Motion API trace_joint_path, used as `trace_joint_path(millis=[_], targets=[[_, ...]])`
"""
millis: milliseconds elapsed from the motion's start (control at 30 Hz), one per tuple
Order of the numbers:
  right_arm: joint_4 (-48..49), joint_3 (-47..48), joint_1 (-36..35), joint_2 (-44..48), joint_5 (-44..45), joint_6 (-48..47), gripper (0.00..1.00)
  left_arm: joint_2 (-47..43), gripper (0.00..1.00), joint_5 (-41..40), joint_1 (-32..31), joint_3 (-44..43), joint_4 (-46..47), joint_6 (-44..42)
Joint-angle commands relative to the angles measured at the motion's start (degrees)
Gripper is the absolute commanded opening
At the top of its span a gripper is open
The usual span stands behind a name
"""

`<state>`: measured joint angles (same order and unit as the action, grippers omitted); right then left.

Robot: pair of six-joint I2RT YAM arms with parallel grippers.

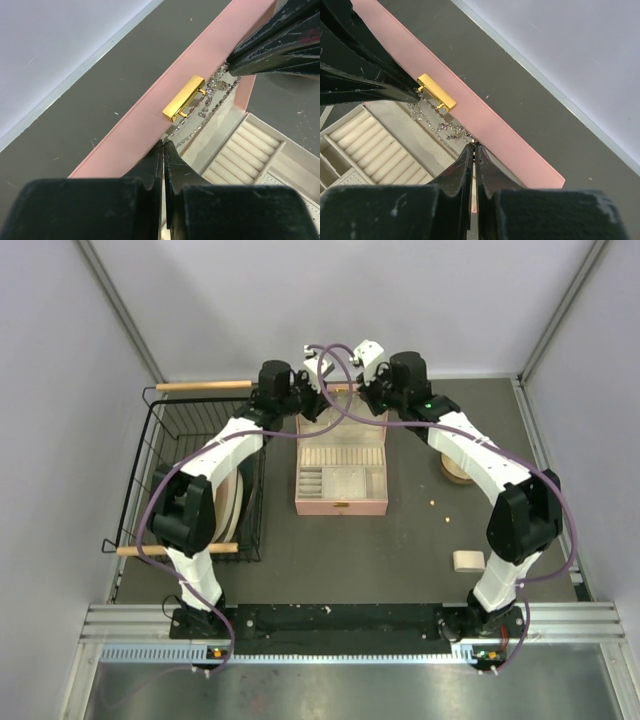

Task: Organize the mixed jewelry

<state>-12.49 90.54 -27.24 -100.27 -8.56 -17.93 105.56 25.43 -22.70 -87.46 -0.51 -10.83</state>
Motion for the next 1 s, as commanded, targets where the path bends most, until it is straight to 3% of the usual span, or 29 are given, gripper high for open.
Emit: trace_joint_path(millis=[0,967], targets=[[3.3,-0.5,0.3,-0.3,4.3,-0.5,0.0,0.3,0.0,-4.4,1.3,-2.7,1.7,-1.6],[6.2,-4.6,0.2,3.6,7.2,1.1,0.0,-2.1,0.0,-5.8,1.2,-1.7,3.3,-0.2]])
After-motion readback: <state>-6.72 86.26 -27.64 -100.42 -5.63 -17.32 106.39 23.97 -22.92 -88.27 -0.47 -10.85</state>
